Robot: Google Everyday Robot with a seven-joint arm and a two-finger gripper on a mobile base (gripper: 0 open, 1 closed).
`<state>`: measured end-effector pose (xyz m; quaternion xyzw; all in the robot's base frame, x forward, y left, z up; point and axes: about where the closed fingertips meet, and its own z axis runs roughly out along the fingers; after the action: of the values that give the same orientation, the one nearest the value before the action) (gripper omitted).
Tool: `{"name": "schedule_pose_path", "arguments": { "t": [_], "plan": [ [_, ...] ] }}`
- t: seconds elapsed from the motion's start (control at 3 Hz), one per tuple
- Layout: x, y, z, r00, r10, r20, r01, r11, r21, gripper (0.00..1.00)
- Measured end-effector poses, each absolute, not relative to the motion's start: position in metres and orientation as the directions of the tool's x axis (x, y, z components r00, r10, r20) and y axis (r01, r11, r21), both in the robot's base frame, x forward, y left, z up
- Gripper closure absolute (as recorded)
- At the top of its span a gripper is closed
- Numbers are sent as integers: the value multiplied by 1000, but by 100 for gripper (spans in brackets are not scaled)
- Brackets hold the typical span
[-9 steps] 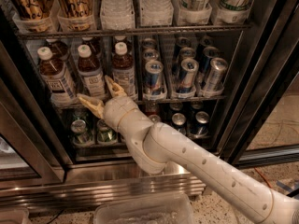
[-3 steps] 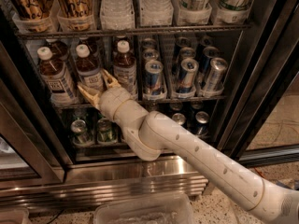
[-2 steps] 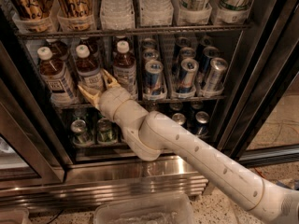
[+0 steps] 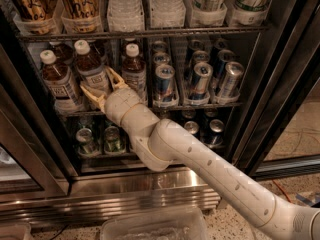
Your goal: Pick blue plastic bottle from middle shelf of fridge
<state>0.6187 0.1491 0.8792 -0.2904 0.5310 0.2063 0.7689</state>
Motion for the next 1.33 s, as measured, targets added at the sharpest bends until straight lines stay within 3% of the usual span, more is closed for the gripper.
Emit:
{"name": "schedule_pose_path", "arguments": {
  "t": [1.33],
  "plan": [
    [591, 132, 891, 417, 6, -909, -636, 716, -288, 100]
  ]
}}
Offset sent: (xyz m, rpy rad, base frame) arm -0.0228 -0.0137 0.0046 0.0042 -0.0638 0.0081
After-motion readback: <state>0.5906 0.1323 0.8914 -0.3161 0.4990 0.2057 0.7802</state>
